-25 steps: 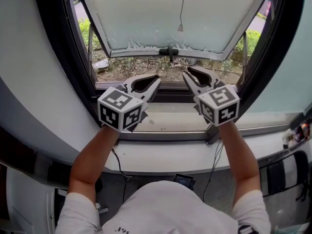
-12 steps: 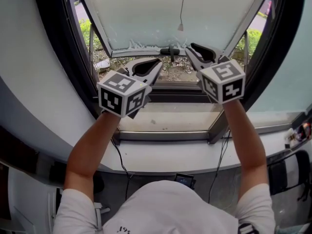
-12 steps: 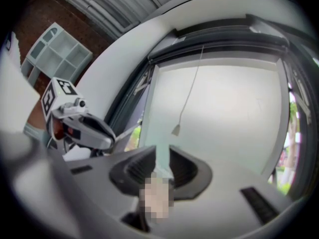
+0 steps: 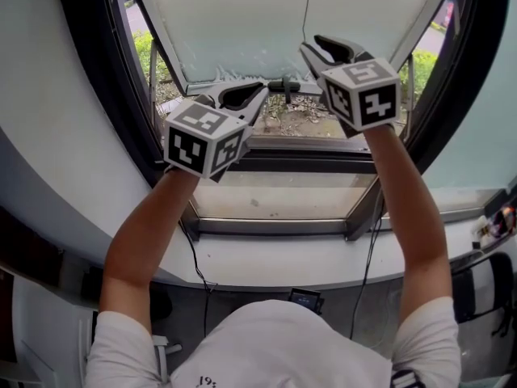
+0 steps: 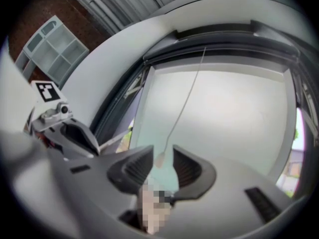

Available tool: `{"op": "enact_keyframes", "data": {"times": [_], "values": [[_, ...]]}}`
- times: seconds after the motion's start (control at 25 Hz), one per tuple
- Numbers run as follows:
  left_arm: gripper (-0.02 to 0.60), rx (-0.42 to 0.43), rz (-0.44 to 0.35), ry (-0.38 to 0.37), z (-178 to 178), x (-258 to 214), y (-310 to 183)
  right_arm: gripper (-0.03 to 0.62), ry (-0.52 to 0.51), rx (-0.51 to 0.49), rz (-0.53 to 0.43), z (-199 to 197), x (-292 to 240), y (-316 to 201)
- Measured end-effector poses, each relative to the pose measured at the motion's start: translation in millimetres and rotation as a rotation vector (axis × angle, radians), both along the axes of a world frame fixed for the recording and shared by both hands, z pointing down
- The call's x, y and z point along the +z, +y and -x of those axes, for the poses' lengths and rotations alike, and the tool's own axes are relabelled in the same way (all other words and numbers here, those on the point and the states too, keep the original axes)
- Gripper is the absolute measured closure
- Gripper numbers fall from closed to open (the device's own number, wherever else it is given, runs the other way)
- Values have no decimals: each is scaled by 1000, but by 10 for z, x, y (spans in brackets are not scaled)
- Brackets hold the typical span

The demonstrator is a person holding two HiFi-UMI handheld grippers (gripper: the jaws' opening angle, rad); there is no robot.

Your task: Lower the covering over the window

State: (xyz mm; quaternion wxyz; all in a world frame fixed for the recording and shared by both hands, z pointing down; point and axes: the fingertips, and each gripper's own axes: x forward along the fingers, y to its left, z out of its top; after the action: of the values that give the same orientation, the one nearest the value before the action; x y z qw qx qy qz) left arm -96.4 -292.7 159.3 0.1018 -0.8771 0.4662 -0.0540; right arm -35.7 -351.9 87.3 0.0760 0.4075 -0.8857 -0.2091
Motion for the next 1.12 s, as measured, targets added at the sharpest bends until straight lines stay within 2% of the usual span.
{"op": "enact_keyframes", "data": {"times": [0.36,0.56,0.76,0.92,1.12], "values": [[563,3,-20,-20,10,-76,3,465,-2,31,38,159,-155,-217],[563,9,-19,-31,28,-41,4,467,34,50,22,229,-176,-259],[563,9,-12,-38,71,18,11,543,92,89,-31,249,-105,-242],[563,14,-8,-50,83,45,9,563,119,121,-71,219,-113,-241],[563,20,-7,-55,95,63,8,571,277,181,-203,248,-122,-202]]}}
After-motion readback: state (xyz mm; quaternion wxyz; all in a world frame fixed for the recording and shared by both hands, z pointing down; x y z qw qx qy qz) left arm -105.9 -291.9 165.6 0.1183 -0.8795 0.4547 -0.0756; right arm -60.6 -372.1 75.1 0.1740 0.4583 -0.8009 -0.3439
